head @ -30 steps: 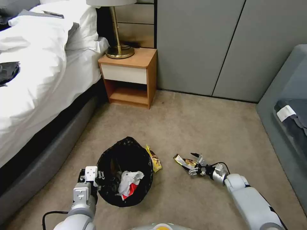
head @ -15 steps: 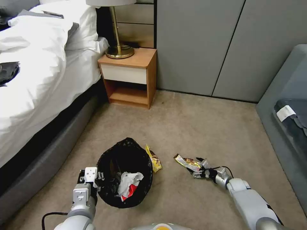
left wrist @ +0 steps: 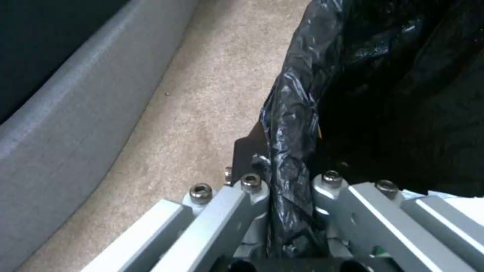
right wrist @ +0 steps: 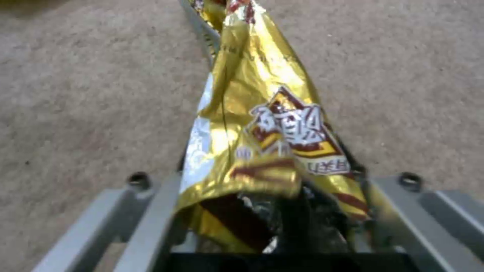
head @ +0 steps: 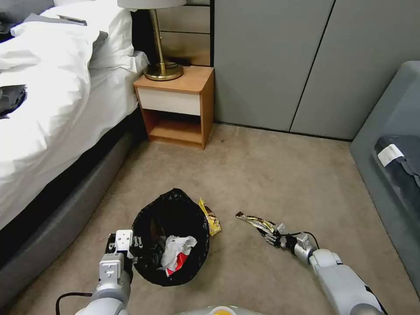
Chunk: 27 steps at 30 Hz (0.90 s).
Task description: Pick up the trash bin, then pick up the garbage from the floor and place it into the trash bin.
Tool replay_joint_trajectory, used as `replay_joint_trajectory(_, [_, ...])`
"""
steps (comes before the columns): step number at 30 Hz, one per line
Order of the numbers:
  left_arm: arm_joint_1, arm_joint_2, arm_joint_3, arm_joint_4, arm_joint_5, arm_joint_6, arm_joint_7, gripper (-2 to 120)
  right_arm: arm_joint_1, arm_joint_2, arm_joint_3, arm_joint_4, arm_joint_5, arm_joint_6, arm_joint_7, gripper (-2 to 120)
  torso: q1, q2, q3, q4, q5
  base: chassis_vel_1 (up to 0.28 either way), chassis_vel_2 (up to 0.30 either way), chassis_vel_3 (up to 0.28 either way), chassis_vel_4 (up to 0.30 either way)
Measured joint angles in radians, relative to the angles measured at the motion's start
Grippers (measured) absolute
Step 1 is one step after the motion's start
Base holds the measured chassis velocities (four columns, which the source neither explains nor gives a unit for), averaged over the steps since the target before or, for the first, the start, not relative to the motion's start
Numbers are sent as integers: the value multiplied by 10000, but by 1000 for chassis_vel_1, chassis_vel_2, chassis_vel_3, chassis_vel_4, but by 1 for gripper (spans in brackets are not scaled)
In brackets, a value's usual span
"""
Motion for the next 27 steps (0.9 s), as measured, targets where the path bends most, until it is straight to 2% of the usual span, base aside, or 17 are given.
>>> replay_joint_trajectory(2, [19,3,-1,-28,3,-10,-1,3,0,-42,-4,61,20,37,22,22,0,0,0,-3,-3,0,0,0,0])
replay_joint_trajectory(3, [19,3,-1,-28,3,-10,-1,3,0,-42,-4,61,20,37,22,22,0,0,0,-3,-3,0,0,0,0])
replay_joint_trajectory(5, [26,3,8,-38,11,-18,0,3,0,-94,-12,117,49,103,24,10,0,0,0,-5,-6,0,0,0,0])
replay_joint_trajectory(7, [28,3,13,-39,12,-20,0,3,-3,-106,-13,133,61,127,24,7,0,0,0,-5,-5,0,0,0,0])
replay_joint_trajectory(8, [29,4,22,-40,15,-21,1,3,-13,-129,-18,162,87,174,24,0,0,0,0,-4,-5,0,0,0,0])
replay_joint_trajectory(18, [-5,18,41,-41,24,-23,18,3,-124,-172,-59,582,425,837,68,0,1,0,0,-4,-5,0,0,0,0])
replay_joint_trajectory(20, [-7,39,26,-41,21,-23,22,3,-671,-318,-156,1879,1098,884,54,0,0,0,1,-2,-3,0,0,0,0])
replay_joint_trajectory(21, [-7,39,26,-41,21,-23,22,3,-671,-318,-156,1879,1098,884,54,0,0,0,1,-2,-3,0,0,0,0])
replay_joint_trajectory(23, [-29,49,22,-42,16,-23,26,3,-1197,-491,-222,3250,1689,698,40,0,0,0,0,-6,-4,0,0,0,0])
replay_joint_trajectory(24, [-72,50,28,-31,14,-18,29,3,-1780,-702,-257,5020,2306,436,4,0,0,0,0,-3,-5,0,0,0,0])
replay_joint_trajectory(25, [-72,50,28,-31,14,-18,29,3,-1780,-702,-257,5020,2306,436,4,0,0,0,0,-3,-5,0,0,0,0])
replay_joint_trajectory(26, [-88,51,37,-19,14,-15,29,3,-1961,-774,-263,5574,2463,338,-1,0,1,0,0,-4,-5,0,0,0,0])
replay_joint_trajectory(27, [-129,51,77,29,14,3,33,3,-2494,-996,-304,7245,2922,-30,-17,0,0,0,0,-4,-6,0,0,0,0])
